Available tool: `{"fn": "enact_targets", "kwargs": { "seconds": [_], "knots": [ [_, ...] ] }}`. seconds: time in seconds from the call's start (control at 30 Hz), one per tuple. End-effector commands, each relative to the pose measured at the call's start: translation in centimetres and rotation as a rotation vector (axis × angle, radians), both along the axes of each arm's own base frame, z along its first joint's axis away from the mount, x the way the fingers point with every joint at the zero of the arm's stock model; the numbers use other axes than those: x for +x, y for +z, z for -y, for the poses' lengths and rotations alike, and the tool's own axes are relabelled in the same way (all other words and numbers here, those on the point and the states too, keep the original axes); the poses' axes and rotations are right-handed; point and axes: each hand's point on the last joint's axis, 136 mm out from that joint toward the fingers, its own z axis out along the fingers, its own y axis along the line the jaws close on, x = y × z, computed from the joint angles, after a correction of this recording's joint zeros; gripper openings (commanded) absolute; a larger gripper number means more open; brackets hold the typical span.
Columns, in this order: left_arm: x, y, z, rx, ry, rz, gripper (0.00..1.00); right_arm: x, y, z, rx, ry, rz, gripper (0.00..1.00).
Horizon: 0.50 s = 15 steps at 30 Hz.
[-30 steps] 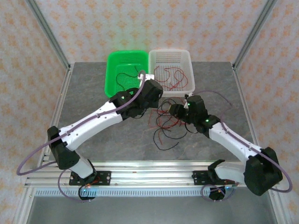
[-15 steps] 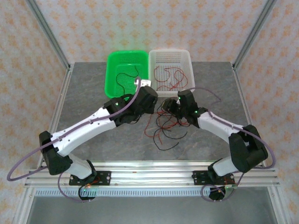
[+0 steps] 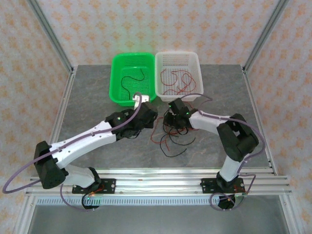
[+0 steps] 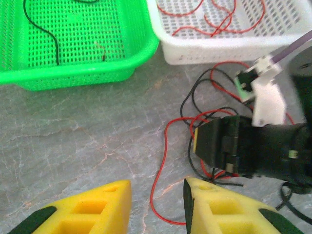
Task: Untangle the cables
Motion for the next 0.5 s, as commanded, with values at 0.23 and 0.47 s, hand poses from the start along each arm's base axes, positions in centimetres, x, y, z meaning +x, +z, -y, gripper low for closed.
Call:
{"fn": "enact_targets", "kwargs": {
  "seconds": [0.23,0.47],
  "knots": [
    [-0.2,0.1,-1.0,-0.047,0.034,0.019,0.35,1.9,0.5,-1.7,-0.039,0.023,0.05,0.29],
    [-0.2,0.1,-0.9,-0.047,0.029,0.015,0.35,2.2,-0.1,-1.0,-0.082,0.005,0.05,0.29]
  ]
}}
